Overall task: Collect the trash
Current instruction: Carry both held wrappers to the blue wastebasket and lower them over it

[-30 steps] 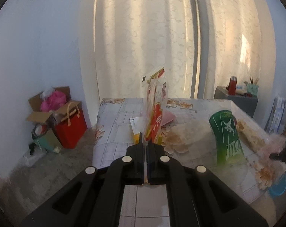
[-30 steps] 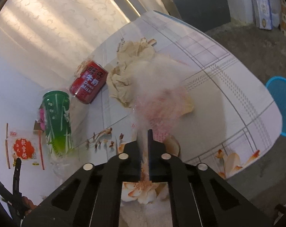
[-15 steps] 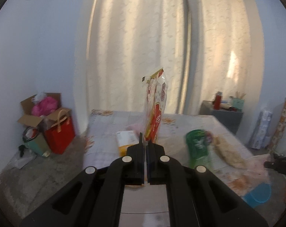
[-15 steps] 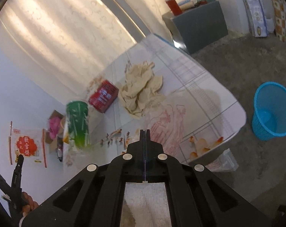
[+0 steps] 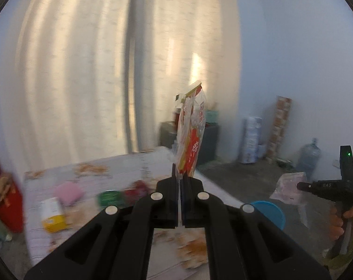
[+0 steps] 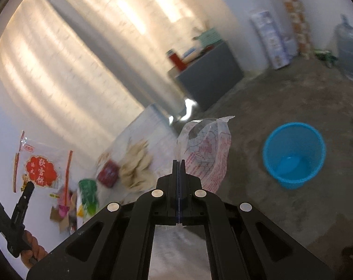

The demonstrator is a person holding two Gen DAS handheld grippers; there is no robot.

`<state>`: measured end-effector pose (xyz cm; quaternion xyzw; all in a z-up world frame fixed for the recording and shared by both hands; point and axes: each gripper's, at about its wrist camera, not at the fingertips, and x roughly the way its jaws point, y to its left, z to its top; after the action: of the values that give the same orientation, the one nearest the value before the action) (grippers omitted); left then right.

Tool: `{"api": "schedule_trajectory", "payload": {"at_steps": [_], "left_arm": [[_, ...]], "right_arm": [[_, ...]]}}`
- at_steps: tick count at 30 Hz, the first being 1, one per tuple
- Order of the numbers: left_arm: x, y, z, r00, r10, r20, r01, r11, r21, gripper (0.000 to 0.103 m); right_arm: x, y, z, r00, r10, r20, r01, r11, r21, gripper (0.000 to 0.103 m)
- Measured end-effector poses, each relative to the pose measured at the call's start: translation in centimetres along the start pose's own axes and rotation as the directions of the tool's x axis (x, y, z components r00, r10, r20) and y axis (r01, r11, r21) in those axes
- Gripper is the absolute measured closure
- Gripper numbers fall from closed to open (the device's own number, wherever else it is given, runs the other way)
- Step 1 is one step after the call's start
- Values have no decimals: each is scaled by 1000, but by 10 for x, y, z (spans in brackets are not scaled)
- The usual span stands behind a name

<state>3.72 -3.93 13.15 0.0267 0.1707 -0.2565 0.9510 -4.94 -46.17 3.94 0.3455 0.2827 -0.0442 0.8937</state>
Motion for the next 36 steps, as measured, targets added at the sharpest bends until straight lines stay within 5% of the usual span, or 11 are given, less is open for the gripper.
{"api": "schedule_trajectory", "payload": {"at_steps": [3,6,9,13,18,22,24,25,30,33,36], "left_arm": [[38,-18,-1,987,-136,-85,130,989,-70,102],[71,-31,-5,951,-260,-169,232,958,-169,102],[115,-59,-8,893,-372,-255,313,918,-242,102],[177,-121,-9,817,-438,-375,385,899,-210,102],[271,-219,-26,724,-396,-564,396,909,-130,102],[341,-288,-62,677,-281,-680,384,923,1,102],[378,-320,-85,624,-234,-746,398,916,46,102],[388,-324,-93,611,-220,-761,395,917,52,101],[439,-359,-137,582,-105,-806,372,916,149,101],[468,-364,-160,542,-54,-838,346,923,165,101],[486,-368,-172,542,-36,-840,338,924,179,99]], "right_arm": [[-5,-25,1,998,-49,24,48,998,46,103],[-3,-50,5,996,-87,33,84,993,88,103],[-3,-78,13,989,-144,40,139,983,122,103],[10,-129,22,970,-241,21,234,958,166,103],[50,-189,32,945,-319,-68,326,925,194,103],[104,-227,37,912,-373,-169,398,905,151,103],[129,-244,37,898,-383,-217,417,899,138,103],[137,-248,35,890,-392,-232,428,895,129,103],[188,-287,34,863,-390,-320,448,884,131,103],[206,-303,32,851,-390,-350,457,880,130,103],[222,-310,26,848,-385,-365,453,884,119,102]]}}
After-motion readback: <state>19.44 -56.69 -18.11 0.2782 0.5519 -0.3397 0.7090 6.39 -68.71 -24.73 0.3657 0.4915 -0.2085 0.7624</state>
